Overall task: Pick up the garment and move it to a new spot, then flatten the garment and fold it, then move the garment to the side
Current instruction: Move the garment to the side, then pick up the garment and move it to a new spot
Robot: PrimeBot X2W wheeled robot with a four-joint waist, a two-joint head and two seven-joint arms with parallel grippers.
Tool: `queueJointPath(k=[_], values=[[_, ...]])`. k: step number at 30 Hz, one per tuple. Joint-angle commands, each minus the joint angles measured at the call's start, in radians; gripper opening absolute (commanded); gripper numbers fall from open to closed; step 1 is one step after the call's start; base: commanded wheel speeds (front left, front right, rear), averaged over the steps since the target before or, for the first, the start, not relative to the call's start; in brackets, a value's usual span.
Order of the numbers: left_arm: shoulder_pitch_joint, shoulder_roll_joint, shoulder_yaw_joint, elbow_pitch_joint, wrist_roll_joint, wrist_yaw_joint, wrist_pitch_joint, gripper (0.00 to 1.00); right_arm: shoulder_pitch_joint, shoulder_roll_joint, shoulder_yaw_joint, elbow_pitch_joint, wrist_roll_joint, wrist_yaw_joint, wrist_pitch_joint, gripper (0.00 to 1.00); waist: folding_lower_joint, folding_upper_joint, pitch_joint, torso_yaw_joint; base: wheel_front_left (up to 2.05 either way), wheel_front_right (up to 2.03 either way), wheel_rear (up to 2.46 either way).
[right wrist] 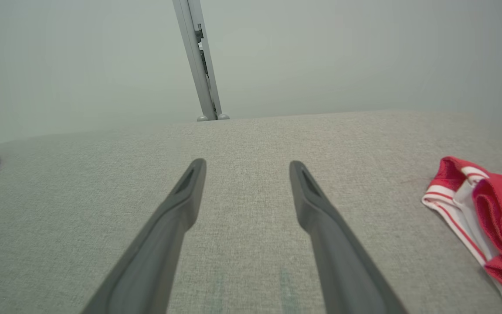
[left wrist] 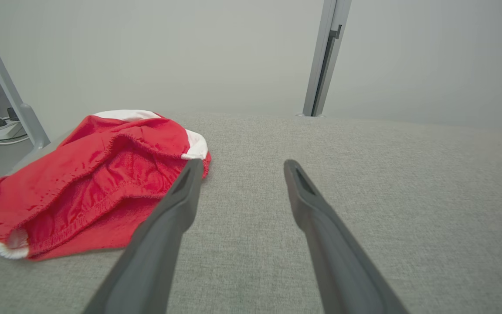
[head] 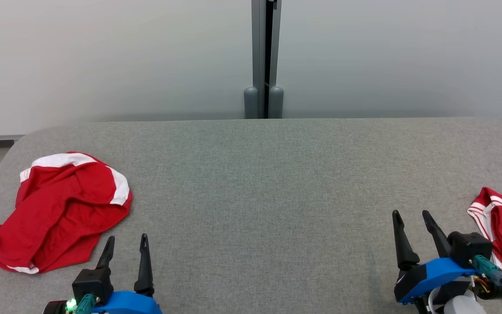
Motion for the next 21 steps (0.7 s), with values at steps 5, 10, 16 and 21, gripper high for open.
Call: queueJointPath(k=[5, 10, 16, 21], values=[[0.015, 0.000, 0.014, -0.034, -0.003, 0.010, -0.004, 1.00, 0.027, -0.001, 0.012, -0.039, 0.020, 0.000, -0.003, 1.00, 0.0000, 0.0000, -0.016, -0.006, 0.00, 0.00, 0.00], [0.025, 0.000, 0.018, -0.048, 0.001, 0.012, -0.004, 1.00, 0.037, -0.001, 0.021, -0.055, 0.019, 0.000, -0.003, 1.00, 0.0000, 0.0000, -0.021, -0.006, 0.00, 0.00, 0.00], [0.027, 0.000, 0.015, -0.047, -0.004, 0.014, -0.004, 1.00, 0.038, -0.001, 0.033, -0.054, 0.021, 0.000, -0.003, 1.00, 0.0000, 0.0000, -0.015, -0.002, 0.00, 0.00, 0.00], [0.020, 0.000, 0.009, -0.039, -0.010, 0.014, -0.004, 1.00, 0.043, -0.001, 0.062, -0.039, 0.008, 0.000, -0.003, 1.00, 0.0000, 0.0000, -0.008, 0.014, 0.00, 0.00, 0.00]])
